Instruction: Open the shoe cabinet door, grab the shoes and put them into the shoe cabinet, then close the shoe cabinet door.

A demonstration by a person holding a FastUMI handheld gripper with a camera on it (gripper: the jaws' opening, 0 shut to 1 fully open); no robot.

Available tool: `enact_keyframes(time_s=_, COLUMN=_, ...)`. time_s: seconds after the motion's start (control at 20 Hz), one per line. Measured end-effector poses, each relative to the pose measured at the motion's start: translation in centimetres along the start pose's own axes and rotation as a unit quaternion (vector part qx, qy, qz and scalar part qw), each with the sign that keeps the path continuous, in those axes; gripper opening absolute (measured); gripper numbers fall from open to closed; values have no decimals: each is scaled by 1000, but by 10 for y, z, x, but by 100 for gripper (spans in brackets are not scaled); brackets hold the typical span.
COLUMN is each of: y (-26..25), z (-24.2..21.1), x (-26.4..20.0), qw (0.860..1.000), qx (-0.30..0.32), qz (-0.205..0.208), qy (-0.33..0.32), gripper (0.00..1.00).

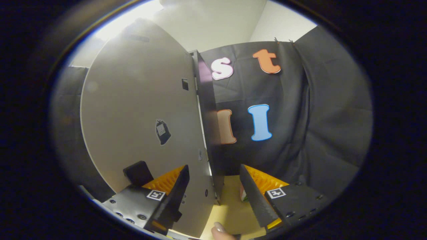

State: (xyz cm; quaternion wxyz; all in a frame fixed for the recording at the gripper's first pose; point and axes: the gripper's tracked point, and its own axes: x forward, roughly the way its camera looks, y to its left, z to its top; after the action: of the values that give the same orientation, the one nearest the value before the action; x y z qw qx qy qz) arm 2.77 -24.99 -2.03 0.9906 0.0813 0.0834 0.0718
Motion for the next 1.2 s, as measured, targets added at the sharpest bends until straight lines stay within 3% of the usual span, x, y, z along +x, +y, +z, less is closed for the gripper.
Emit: enact_keyframes(time_s=1.2, y=149, z=-12, x=42, qw=1000, qx=-12, qz=-4, qy=-25, gripper=94)
